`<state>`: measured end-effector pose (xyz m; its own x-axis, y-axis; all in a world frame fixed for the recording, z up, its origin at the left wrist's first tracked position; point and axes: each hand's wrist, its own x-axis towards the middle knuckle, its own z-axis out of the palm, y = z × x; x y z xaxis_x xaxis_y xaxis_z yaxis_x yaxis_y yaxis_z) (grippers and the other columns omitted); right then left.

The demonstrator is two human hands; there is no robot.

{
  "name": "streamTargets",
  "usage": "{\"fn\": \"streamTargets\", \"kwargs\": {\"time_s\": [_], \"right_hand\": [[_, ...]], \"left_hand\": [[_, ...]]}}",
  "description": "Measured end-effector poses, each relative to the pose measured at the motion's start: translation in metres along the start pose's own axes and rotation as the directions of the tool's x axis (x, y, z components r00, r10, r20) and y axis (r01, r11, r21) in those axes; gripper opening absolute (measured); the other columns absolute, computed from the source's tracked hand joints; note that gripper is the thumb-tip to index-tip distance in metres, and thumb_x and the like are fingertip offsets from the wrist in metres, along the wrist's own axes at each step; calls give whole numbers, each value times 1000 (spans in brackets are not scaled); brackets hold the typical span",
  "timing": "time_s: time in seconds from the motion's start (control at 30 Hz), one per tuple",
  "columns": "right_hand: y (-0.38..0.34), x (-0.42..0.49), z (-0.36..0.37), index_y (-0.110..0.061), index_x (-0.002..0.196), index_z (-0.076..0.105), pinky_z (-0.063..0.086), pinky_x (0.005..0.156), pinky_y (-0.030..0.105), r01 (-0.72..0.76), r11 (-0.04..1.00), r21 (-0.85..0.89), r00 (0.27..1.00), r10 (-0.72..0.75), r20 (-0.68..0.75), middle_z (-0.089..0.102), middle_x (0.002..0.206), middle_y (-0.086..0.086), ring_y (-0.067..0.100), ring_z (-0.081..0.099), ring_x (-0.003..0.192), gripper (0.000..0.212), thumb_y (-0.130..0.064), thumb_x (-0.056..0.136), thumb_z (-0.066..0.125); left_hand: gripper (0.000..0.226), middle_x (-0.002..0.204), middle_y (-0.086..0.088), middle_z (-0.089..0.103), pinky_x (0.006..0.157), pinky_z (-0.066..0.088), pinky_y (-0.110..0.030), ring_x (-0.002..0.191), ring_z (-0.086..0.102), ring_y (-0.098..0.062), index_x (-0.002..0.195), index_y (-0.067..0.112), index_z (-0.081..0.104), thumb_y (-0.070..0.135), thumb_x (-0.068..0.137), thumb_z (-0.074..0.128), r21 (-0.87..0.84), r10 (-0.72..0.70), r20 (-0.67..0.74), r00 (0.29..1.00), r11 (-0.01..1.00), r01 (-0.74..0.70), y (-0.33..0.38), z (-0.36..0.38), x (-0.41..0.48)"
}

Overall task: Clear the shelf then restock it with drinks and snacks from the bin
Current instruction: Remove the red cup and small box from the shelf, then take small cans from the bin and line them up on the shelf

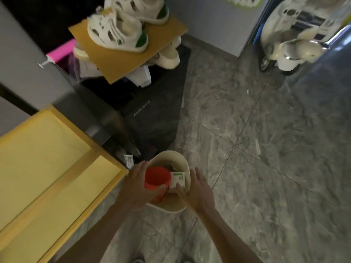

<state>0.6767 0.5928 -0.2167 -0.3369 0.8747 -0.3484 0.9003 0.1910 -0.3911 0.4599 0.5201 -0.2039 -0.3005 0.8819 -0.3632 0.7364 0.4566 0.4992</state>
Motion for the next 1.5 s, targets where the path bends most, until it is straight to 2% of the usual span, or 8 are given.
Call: {"fn": "streamTargets", "kwargs": {"time_s": [0.17, 0.27, 0.57, 0.77, 1.03, 1.23, 1.37, 1.5], "right_hand": [[-29, -14, -123, -21, 169, 7, 31, 124, 49, -39, 997, -69, 999, 38, -16, 6, 178, 7, 29, 14, 162, 110, -91, 88, 30], [-60, -29, -215, -21, 169, 13, 27, 127, 49, -5, 995, -97, 998, -1, -63, 10, 177, 5, 27, 12, 163, 109, -91, 88, 31], [-163, -113, -480, -24, 167, 21, 33, 123, 50, 129, 982, -135, 933, -166, -319, 18, 176, 0, 25, 20, 161, 108, -91, 84, 38], [-227, -168, -601, -19, 165, 26, 38, 120, 48, 230, 957, -178, 875, -283, -392, 31, 170, 6, 29, 32, 154, 106, -87, 87, 45], [-315, -191, -644, -21, 163, 30, 44, 114, 48, 438, 878, -194, 762, -478, -437, 39, 166, 7, 34, 44, 147, 107, -92, 85, 43], [-391, -186, -616, -36, 146, 48, 56, 101, 44, 693, 701, -165, 620, -697, -360, 62, 143, -8, 20, 61, 129, 81, -89, 84, 51], [-448, -203, -583, -21, 158, 39, 45, 114, 48, 768, 611, -190, 578, -790, -205, 45, 162, 5, 29, 48, 144, 104, -92, 82, 45], [-495, -249, -538, -17, 160, 37, 43, 116, 46, 873, 447, -195, 438, -895, -88, 41, 165, 7, 30, 44, 147, 96, -81, 90, 52]], "left_hand": [[115, 175, 11, 10, 129, 18, -45, 162, 6, -15, 167, 34, 11, 101, 77, 36, 129, 104, -32, 994, 987, -99, 56, -104, -20], [115, 175, 9, 10, 130, 17, -47, 162, 3, -15, 167, 32, 12, 101, 78, 31, 166, 144, -81, 986, 978, -129, 101, -180, -37], [103, 164, -2, 38, 121, 32, -42, 149, 38, -24, 160, 24, 33, 88, 80, 39, 270, 377, -294, 878, 914, -302, 253, -416, -115], [100, 168, -3, 32, 126, 29, -49, 153, 32, -26, 163, 25, 29, 86, 86, 42, 300, 429, -392, 814, 896, -327, 315, -539, -175], [99, 170, -7, 29, 126, 27, -47, 153, 33, -30, 165, 22, 25, 83, 88, 42, 367, 369, -493, 788, 909, -196, 301, -614, -252], [100, 170, -7, 29, 124, 30, -52, 152, 34, -31, 165, 25, 23, 84, 87, 38, 299, 189, -632, 752, 954, 10, 241, -628, -318], [98, 168, -6, 33, 123, 33, -50, 151, 37, -31, 164, 24, 27, 85, 88, 37, 172, -15, -750, 661, 961, 217, 194, -619, -387], [100, 166, -7, 36, 121, 35, -50, 148, 41, -32, 163, 24, 32, 86, 84, 35, 25, -227, -812, 538, 907, 420, 154, -591, -473]]}}
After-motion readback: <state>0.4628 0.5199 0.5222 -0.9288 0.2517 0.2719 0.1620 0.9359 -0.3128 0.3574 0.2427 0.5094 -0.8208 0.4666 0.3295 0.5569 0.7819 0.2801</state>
